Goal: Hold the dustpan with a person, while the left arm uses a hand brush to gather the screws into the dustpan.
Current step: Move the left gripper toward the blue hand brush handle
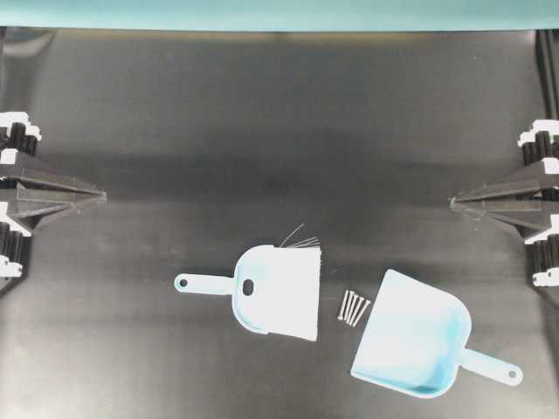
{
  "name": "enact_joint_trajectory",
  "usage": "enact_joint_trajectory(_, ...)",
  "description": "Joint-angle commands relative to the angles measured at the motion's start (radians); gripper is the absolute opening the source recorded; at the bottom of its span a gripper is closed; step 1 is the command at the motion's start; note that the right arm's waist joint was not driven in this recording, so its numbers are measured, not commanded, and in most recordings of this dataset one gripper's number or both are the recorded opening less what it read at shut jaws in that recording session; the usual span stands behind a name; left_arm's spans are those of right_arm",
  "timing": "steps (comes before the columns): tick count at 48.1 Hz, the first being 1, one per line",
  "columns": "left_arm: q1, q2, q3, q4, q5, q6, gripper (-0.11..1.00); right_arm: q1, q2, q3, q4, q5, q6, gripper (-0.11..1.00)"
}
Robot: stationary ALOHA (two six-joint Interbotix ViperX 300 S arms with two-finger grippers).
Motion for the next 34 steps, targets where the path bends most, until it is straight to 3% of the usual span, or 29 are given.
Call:
enact_joint_trajectory(1, -0.037, 0.052, -0.014, 0.044, 0.057, -0.025, 0.05, 0.000, 0.003, -0.002, 0.003, -0.003, 0.002, 0.04)
enact_joint_trajectory(7, -0.040, 0.153, -0.031, 0.043, 0.152, -0.055, 0.00, 0.000, -0.037, 0.018, 0.003, 0.143, -0.005, 0.00)
enact_joint_trajectory(12, -0.043, 0.253, -0.043, 0.043, 0.140, -0.074, 0.00, 0.000, -0.081, 0.023, 0.003, 0.273, -0.005, 0.00)
enact_joint_trajectory(23, -0.041, 0.440, -0.038, 0.044, -0.031, -0.083, 0.00, 0.000, -0.179, 0.049, 0.003, 0.399, -0.002, 0.00)
enact_joint_trajectory(34, -0.049, 0.601, -0.014, 0.043, -0.206, -0.161, 0.00, 0.000, -0.222, 0.089, 0.003, 0.411, 0.006, 0.00)
